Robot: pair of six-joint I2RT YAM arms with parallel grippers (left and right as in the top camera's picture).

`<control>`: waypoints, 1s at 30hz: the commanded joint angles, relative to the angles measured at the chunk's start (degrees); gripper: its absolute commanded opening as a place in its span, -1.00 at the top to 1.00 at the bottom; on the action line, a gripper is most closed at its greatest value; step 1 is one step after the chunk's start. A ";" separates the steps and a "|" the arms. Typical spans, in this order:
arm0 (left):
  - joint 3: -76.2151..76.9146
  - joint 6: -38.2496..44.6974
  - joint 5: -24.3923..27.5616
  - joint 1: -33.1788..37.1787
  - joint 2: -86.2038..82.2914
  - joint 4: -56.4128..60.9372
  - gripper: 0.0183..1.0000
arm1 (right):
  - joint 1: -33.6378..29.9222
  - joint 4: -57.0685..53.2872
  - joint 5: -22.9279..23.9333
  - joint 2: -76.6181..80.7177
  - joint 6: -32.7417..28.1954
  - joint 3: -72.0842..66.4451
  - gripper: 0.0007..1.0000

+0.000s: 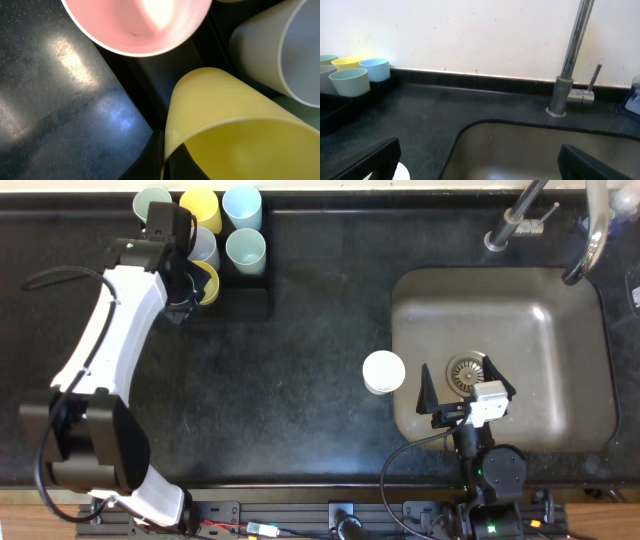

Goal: Store Cups

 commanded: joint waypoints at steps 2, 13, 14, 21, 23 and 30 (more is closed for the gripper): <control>-0.31 -3.02 -1.77 0.02 1.84 0.20 0.97 | -0.22 0.31 0.02 -0.63 0.37 -0.76 -1.00; -0.31 -3.13 -3.74 0.09 4.15 3.13 0.97 | -0.22 0.31 0.02 -0.63 0.37 -0.76 -0.99; -0.31 -3.10 -3.74 0.13 4.15 3.10 0.97 | -0.22 0.31 0.02 -0.63 0.37 -0.76 -1.00; -0.31 -3.08 -3.93 0.61 4.59 3.10 0.90 | -0.22 0.31 0.02 -0.63 0.37 -0.76 -1.00; -0.31 -3.08 -3.93 0.66 4.96 3.10 0.80 | -0.22 0.31 0.02 -0.63 0.37 -0.76 -1.00; -0.31 -3.08 -3.69 0.66 5.55 3.10 0.65 | -0.22 0.31 0.02 -0.63 0.37 -0.76 -1.00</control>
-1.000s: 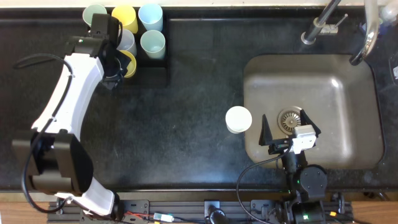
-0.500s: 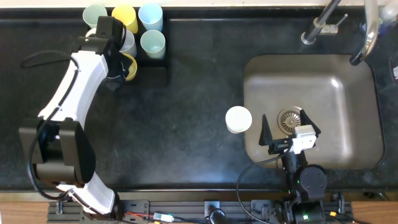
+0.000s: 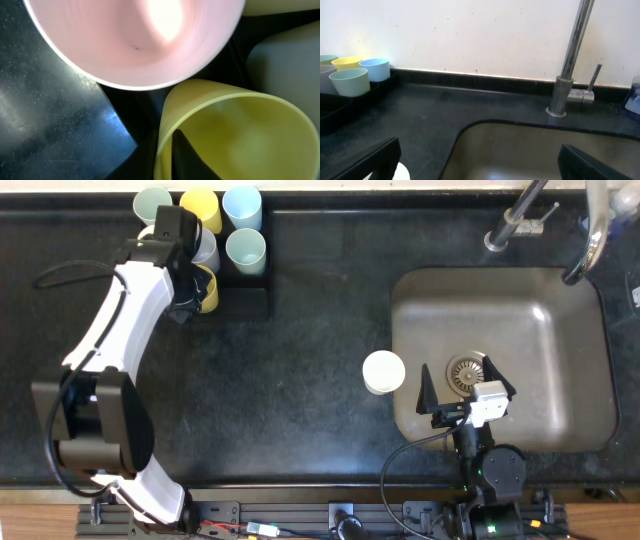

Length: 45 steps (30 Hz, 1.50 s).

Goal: Store Cups

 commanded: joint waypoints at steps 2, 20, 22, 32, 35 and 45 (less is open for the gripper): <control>0.31 -1.18 -1.09 0.48 0.96 -0.07 0.58 | -0.22 0.31 0.02 -0.63 0.35 -0.76 -0.99; 0.04 42.07 -5.01 0.07 -30.93 18.69 -1.00 | -0.22 0.31 0.02 -0.63 0.35 -0.76 -0.99; -1.44 53.16 -0.94 0.04 -35.74 25.40 -1.00 | -0.22 0.31 0.02 -0.63 0.35 -0.76 -1.00; -35.45 62.58 8.81 4.15 -64.87 56.28 -1.00 | -0.22 0.31 0.02 -0.63 0.35 -0.76 -0.99; -49.53 62.55 11.45 4.24 -73.59 65.99 -1.00 | -0.22 0.31 0.02 -0.63 0.35 -0.76 -0.99; -77.29 62.34 13.73 1.97 -98.16 77.11 -1.00 | -0.22 0.31 0.02 -0.63 0.35 -0.76 -1.00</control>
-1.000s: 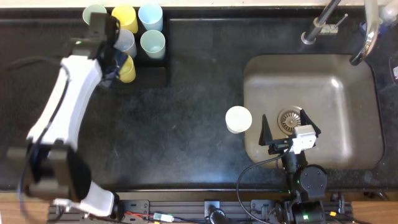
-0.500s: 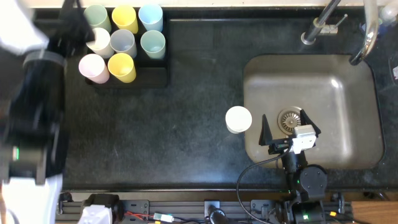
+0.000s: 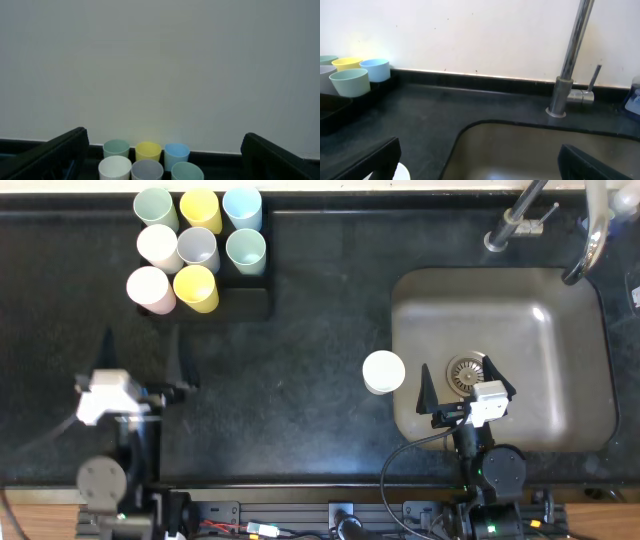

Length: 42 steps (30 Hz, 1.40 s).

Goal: Store Cups

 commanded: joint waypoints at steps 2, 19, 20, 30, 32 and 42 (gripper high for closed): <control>-6.58 1.27 1.53 -0.74 -9.99 -1.22 -1.00 | -0.22 0.31 0.00 -0.63 0.33 -0.76 -0.99; -11.43 1.25 0.50 -3.69 -16.11 -27.15 -1.00 | -0.22 0.31 0.00 -0.63 0.33 -0.76 -1.00; -11.43 1.25 0.39 -3.74 -16.11 -27.15 -1.00 | -0.22 0.31 0.00 -0.63 0.33 -0.76 -1.00; -11.43 1.22 0.44 -3.74 -16.11 -27.10 -1.00 | -0.22 0.31 0.00 -0.63 0.33 -0.76 -1.00; -11.43 1.22 0.44 -3.74 -16.11 -27.10 -1.00 | -0.22 0.31 0.00 -0.63 0.33 -0.76 -0.99; -11.43 1.22 0.44 -3.74 -16.11 -27.10 -1.00 | -0.22 0.31 0.00 -0.63 0.33 -0.76 -1.00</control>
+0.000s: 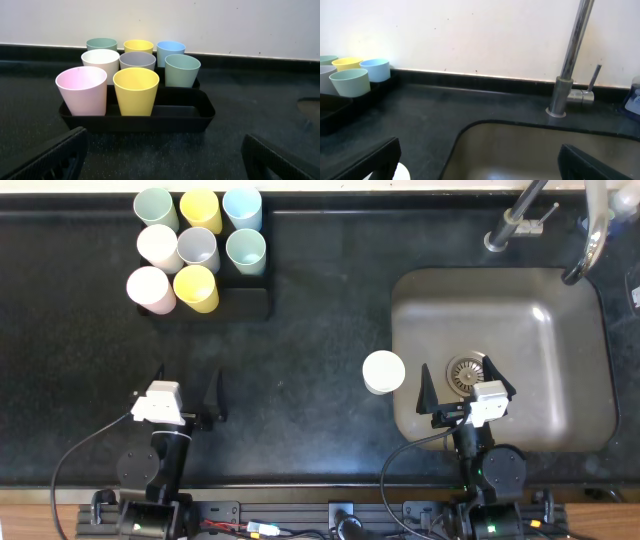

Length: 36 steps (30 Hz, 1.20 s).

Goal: Store Cups

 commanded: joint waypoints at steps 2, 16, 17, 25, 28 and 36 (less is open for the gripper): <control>-0.07 1.22 -0.31 -0.48 -0.68 -0.33 -1.00 | -0.22 0.31 0.02 -0.63 0.35 -0.76 -0.99; -0.07 1.20 -0.31 -0.48 -0.68 -0.33 -1.00 | -0.22 0.39 1.18 -0.63 -0.33 -0.76 -1.00; -0.07 1.20 -0.31 -0.48 -0.68 -0.33 -1.00 | -0.22 0.55 1.33 -0.63 -0.31 -0.76 -1.00; -0.07 1.20 -0.31 -0.48 -0.68 -0.33 -1.00 | 0.11 1.70 1.33 5.40 -0.31 4.94 -1.00; -0.07 1.20 -0.31 -0.48 -0.68 -0.33 -1.00 | 0.11 -2.71 1.29 13.79 -0.26 14.58 -1.00; -0.07 1.20 -0.31 -0.48 -0.68 -0.33 -1.00 | 0.11 -31.78 -1.09 37.62 5.53 49.16 -1.00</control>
